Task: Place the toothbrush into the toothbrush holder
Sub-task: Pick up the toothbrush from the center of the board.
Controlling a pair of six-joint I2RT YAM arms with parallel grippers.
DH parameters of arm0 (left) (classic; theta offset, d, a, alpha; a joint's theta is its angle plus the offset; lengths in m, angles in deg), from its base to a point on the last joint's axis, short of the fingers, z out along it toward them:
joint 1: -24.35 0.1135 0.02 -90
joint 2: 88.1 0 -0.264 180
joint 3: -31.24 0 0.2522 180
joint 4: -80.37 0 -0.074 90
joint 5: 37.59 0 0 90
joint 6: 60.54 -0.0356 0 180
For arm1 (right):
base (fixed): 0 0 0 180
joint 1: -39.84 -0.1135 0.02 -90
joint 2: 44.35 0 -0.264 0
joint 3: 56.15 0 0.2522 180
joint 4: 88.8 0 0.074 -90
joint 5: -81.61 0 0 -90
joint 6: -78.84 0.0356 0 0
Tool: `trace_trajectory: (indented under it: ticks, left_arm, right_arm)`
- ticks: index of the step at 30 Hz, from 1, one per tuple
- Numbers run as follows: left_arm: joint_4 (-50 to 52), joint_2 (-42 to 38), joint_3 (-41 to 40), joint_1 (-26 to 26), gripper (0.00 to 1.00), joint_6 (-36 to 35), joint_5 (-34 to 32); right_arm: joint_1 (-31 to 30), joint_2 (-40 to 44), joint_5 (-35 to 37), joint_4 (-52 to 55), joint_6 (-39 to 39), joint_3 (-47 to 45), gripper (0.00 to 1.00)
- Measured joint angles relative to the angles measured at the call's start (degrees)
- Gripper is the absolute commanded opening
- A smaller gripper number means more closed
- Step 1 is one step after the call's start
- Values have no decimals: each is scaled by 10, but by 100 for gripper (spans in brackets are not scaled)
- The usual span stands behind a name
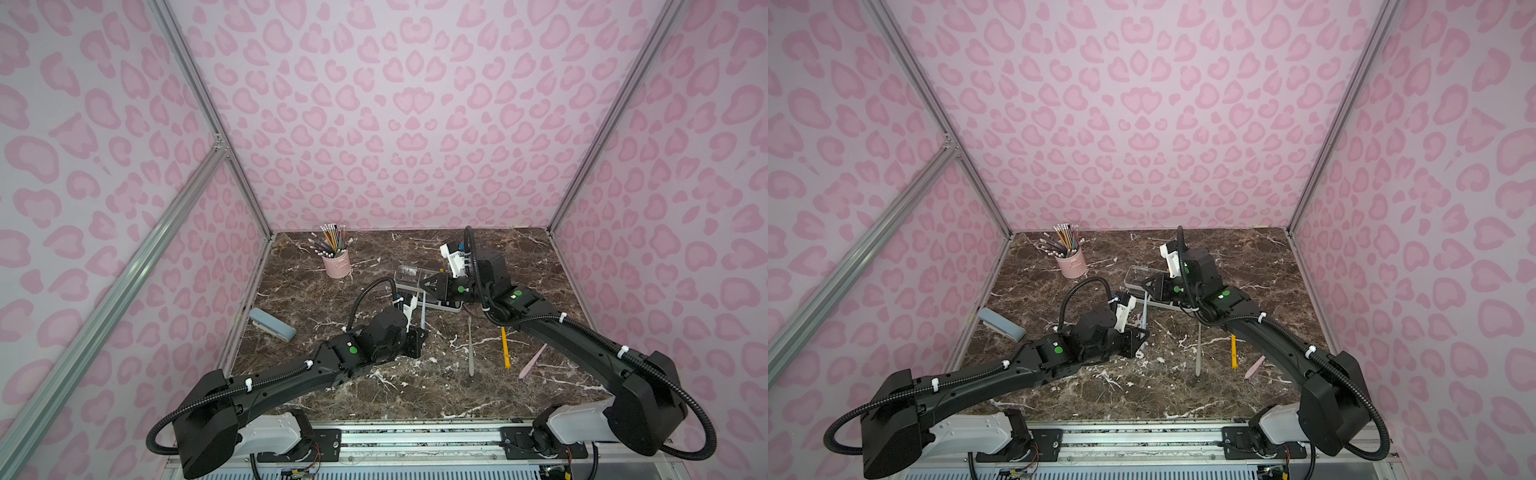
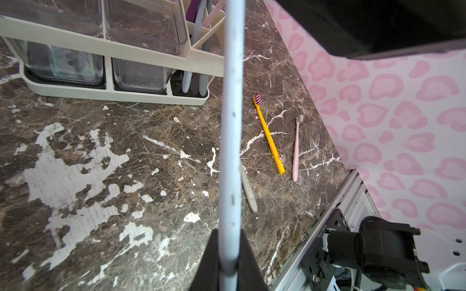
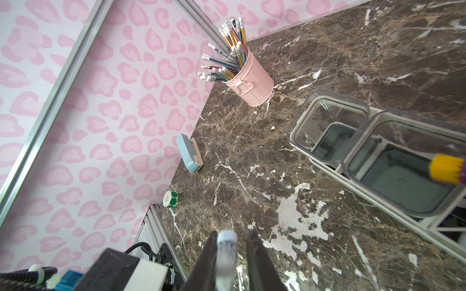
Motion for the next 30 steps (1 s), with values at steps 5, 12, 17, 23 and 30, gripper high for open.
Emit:
trace_trajectory:
  ticks: [5,12,17,23,30]
  left_arm:
    - [0,3,0,-1,3,0,0]
    - [0,5,1,-1,12,0,-1]
    - [2,3,6,-1,34,-4,-4]
    - [22,-13,18,-1,57,-11,-16]
    - [43,-40,31,-1,62,-17,-43]
  right_arm:
    - [0,-2,-6,2,0,3,13]
    - [2,-1,-8,3,0,3,0]
    - [6,1,-8,3,0,3,0]
    - [20,19,-1,6,0,7,0]
    - [39,94,69,4,-25,5,0]
